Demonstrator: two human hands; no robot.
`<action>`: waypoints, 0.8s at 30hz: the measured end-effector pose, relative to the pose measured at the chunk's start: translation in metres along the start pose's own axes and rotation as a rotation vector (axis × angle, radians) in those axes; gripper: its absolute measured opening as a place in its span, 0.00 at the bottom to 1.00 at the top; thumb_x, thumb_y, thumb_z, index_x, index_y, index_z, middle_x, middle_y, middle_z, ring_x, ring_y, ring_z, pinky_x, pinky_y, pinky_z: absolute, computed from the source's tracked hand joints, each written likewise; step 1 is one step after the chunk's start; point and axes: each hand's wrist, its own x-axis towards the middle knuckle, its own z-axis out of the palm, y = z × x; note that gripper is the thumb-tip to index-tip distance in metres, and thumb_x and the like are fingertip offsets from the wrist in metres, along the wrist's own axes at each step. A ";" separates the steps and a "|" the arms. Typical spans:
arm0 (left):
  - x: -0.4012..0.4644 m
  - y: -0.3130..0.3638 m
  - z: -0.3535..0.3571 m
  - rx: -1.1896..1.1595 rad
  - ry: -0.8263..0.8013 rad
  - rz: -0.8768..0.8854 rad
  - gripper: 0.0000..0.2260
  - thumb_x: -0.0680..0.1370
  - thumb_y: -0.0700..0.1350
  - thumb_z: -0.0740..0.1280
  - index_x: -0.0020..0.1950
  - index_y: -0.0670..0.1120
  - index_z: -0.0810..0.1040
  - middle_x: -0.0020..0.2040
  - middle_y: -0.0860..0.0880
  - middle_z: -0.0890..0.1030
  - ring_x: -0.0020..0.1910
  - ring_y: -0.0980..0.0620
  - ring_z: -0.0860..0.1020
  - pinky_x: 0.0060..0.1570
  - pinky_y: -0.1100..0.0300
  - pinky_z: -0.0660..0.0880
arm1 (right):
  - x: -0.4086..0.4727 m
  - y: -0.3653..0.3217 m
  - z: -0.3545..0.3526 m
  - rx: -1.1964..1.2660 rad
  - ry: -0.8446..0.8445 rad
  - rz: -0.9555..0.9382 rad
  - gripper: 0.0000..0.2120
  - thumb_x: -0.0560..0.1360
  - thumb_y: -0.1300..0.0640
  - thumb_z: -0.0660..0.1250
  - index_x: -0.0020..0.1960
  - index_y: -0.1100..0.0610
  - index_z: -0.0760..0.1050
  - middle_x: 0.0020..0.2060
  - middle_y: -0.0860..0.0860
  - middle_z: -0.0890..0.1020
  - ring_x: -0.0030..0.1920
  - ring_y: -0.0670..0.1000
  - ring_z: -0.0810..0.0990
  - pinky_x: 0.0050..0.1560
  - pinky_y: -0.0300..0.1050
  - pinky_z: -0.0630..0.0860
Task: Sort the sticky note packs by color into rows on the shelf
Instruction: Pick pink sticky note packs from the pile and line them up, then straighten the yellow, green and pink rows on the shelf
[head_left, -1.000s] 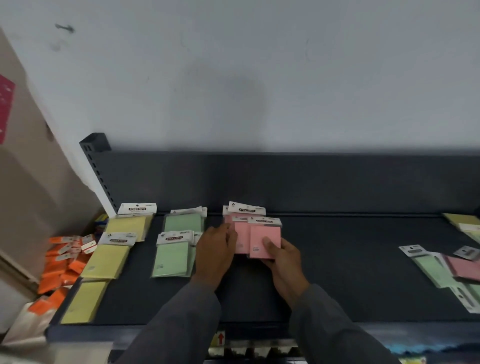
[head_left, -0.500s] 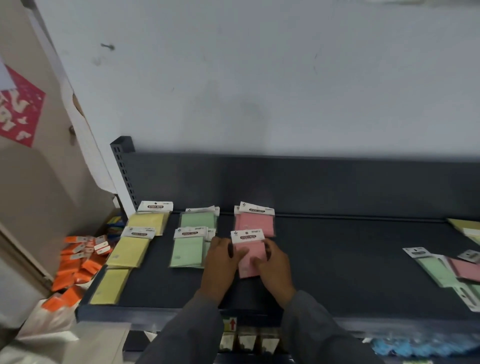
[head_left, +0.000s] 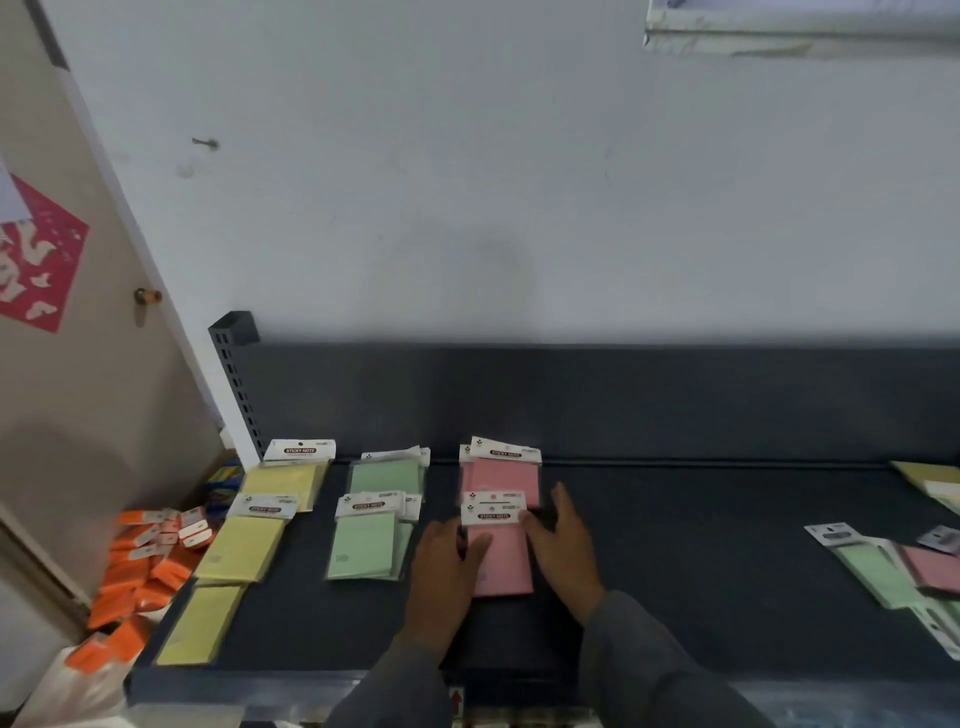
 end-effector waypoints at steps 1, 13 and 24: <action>0.000 -0.001 0.001 0.000 0.006 0.004 0.11 0.80 0.55 0.68 0.56 0.49 0.80 0.46 0.53 0.74 0.44 0.57 0.72 0.40 0.69 0.64 | 0.005 -0.002 0.000 -0.003 -0.041 -0.010 0.27 0.79 0.55 0.67 0.76 0.53 0.63 0.67 0.44 0.73 0.69 0.49 0.72 0.64 0.42 0.71; -0.001 0.017 0.003 0.137 0.194 0.139 0.14 0.83 0.51 0.64 0.65 0.46 0.76 0.56 0.47 0.73 0.53 0.48 0.74 0.53 0.57 0.71 | -0.001 -0.017 -0.018 0.002 -0.052 -0.063 0.32 0.82 0.51 0.63 0.81 0.57 0.54 0.76 0.52 0.65 0.75 0.50 0.65 0.69 0.35 0.60; -0.003 0.203 0.133 0.123 0.034 0.604 0.16 0.78 0.52 0.69 0.64 0.48 0.80 0.59 0.46 0.77 0.57 0.43 0.76 0.53 0.47 0.76 | -0.030 0.037 -0.224 -0.394 0.372 -0.150 0.26 0.79 0.57 0.64 0.76 0.59 0.66 0.73 0.55 0.71 0.74 0.54 0.69 0.74 0.44 0.63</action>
